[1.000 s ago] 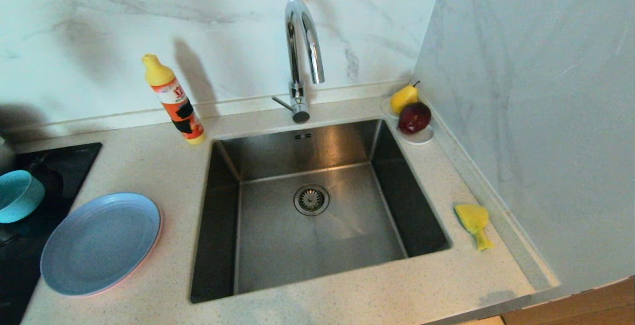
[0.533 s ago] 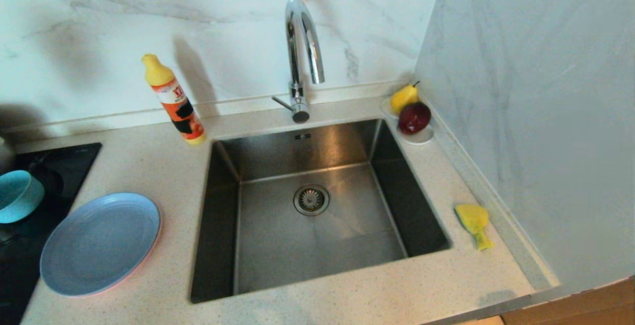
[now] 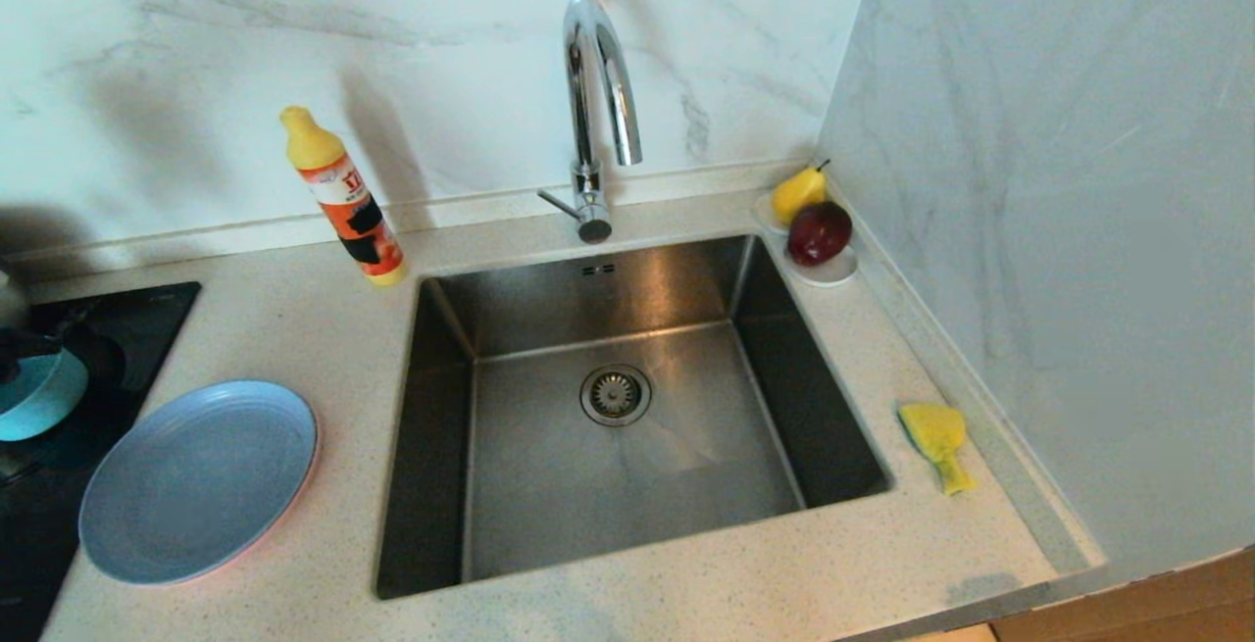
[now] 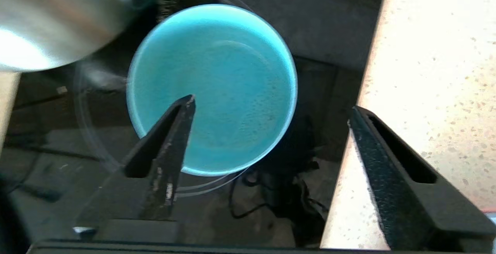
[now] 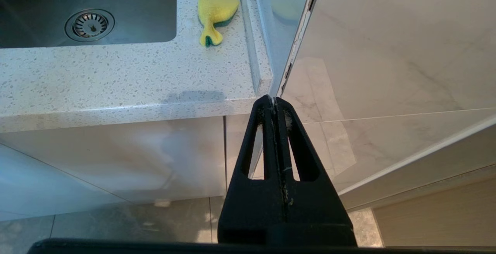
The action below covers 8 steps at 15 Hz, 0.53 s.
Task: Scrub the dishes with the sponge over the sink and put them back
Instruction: Place the bowl on the plate
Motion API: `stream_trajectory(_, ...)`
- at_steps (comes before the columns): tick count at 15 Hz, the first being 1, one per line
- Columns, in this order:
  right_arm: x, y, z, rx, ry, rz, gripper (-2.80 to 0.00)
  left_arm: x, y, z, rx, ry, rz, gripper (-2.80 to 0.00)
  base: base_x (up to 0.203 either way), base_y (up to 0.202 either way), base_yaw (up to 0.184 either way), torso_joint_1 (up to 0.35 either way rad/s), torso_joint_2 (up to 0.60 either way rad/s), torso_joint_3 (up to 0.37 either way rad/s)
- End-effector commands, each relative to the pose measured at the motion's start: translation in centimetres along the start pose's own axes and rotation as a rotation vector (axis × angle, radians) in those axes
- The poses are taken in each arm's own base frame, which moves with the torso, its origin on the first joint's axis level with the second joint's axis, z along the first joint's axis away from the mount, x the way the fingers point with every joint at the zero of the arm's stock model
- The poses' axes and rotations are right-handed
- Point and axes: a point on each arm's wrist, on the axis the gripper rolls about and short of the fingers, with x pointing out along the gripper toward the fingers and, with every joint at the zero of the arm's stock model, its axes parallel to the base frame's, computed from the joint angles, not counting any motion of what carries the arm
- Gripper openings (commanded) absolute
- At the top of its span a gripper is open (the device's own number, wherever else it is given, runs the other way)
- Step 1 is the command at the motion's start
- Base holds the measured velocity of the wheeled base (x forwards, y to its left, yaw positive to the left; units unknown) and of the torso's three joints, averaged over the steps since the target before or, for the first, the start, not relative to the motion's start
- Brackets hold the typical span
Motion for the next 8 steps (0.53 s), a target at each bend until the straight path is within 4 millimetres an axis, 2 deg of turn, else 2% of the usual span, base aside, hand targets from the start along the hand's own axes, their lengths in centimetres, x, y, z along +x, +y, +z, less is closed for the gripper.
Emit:
stream_trajectory(1, 0.0, 0.0, 0.0, 0.0, 0.002, 0.001, -2.8, 1.1, -0.1, -0.4, 0.0, 0.011, -0.03, 0.0, 0.0, 0.0, 0.0, 0.0, 0.0, 0.0)
stream_trajectory(8, 0.0, 0.0, 0.0, 0.0, 0.002, 0.001, -2.8, 3.5, 0.1, -1.0, 0.012, 0.037, -0.053, 0.0, 0.0, 0.0, 0.0, 0.0, 0.0, 0.0)
